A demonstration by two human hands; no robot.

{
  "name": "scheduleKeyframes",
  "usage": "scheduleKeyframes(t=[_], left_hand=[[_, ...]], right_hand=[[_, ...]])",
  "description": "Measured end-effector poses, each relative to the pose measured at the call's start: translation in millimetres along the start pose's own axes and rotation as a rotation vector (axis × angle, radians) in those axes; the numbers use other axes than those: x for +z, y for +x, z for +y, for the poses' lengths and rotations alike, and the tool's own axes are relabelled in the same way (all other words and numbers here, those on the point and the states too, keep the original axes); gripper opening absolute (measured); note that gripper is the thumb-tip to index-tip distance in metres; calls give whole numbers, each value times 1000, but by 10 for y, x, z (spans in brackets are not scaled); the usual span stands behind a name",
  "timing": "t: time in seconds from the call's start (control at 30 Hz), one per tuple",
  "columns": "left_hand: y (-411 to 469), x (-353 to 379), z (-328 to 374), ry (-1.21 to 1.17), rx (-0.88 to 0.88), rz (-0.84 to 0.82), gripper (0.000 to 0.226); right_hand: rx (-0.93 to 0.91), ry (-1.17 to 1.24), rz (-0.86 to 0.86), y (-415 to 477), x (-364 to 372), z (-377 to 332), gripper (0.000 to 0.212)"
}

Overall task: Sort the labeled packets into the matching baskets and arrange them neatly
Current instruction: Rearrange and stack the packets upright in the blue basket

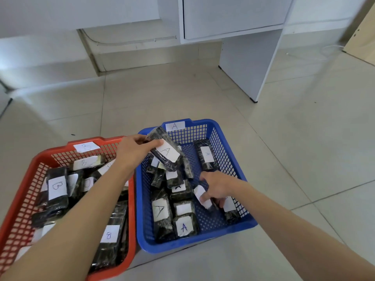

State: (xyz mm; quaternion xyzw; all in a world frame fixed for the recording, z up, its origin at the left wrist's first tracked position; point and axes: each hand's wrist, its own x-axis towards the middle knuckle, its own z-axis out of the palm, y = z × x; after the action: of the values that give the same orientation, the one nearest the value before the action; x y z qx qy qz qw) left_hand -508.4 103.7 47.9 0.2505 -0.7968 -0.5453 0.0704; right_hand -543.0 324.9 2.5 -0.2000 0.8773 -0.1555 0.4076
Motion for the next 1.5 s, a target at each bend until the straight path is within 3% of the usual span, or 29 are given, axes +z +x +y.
scheduleKeyframes(t=[0.17,0.3,0.47,0.67,0.87,1.03,1.17,1.3,1.5], left_hand=[[146,114,-35,-58,24,112,23],[279,157,-95,-124,13,145,36],[317,150,-195,-154,5,165,39],[290,139,-271,-215,-13,215,37],[257,58,-324,-273,-69,191,36],[200,36,-276,-307,-85,206,36],[234,143,-208,-289,-57,212,44],[367,534,-143,-151,-50,124,34],[550,1298,-145,116,-23,-97,34]], right_hand=[[31,-314,523,277,-197,-45,35],[163,-567,531,593,-46,-36,40],[172,-463,703,713,198,61,45],[213,-276,696,806,224,-56,42],[152,-50,801,801,196,-20,43],[140,148,747,672,135,-71,50],[27,372,894,387,-27,-118,45],[-65,439,1053,96,-198,-33,42],[-99,419,1100,46,-126,115,37]])
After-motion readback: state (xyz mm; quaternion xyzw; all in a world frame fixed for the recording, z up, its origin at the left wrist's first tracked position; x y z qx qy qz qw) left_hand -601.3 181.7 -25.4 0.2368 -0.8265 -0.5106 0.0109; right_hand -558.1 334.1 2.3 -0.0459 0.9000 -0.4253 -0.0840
